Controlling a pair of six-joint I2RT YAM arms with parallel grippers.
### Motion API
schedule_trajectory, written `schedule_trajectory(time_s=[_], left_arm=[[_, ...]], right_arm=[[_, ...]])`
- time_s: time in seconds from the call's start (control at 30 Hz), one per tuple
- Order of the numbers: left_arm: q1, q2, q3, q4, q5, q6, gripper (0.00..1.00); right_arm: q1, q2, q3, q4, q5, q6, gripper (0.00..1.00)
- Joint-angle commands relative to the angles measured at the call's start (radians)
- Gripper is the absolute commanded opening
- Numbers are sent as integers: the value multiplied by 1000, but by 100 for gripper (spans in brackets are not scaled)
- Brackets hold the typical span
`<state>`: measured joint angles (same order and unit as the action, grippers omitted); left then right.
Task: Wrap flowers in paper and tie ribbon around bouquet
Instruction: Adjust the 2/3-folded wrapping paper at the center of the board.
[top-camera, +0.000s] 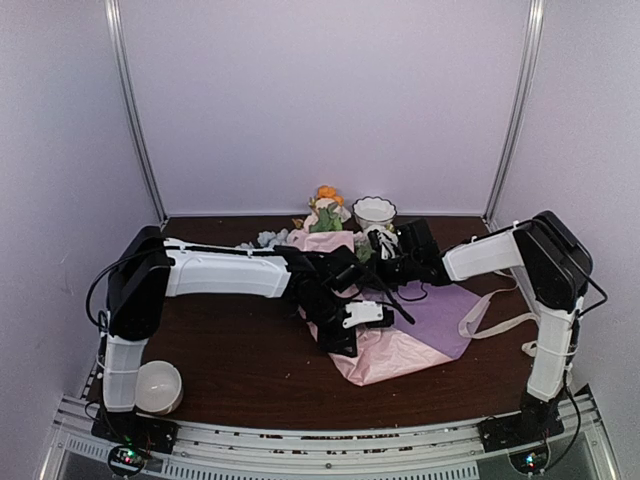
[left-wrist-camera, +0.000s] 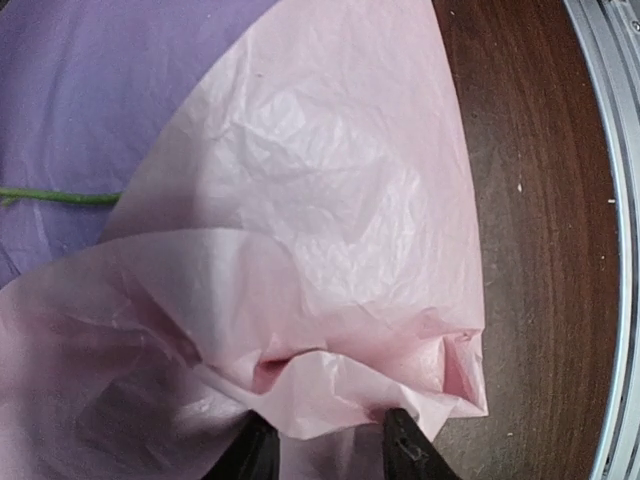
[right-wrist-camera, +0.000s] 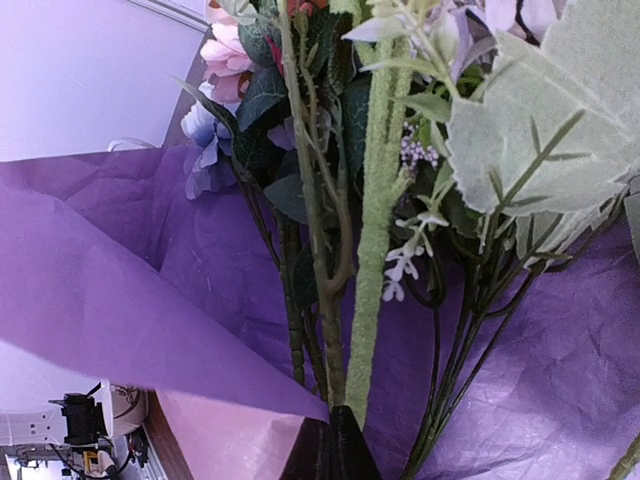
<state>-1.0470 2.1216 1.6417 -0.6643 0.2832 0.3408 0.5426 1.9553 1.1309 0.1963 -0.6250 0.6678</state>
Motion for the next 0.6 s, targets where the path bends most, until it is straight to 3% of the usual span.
schedule_trajectory(time_s=[0.0,0.07,0.2,0.3,0.43,0.57], left_arm=[[-4,40,38,-6,8,50,40],[-3,52,42,-14,20,60,41],[-3,60,50,-21,39,77,42],[-3,71,61,-31,46,79,43],[1,67,45,-26,48,65,42],[8,47,8,15,68,56,43]], right_arm=[[-4,-59,-32,49,47,28,0],[-4,-77,-39,43,65,29,2],[-4,-141,-43,-17,98,6,25],[-4,-232,-50,-128,145,-52,33],[-4,-382,-101,-293,224,-119,40],[-3,-503,-239,-338,187,-87,40]])
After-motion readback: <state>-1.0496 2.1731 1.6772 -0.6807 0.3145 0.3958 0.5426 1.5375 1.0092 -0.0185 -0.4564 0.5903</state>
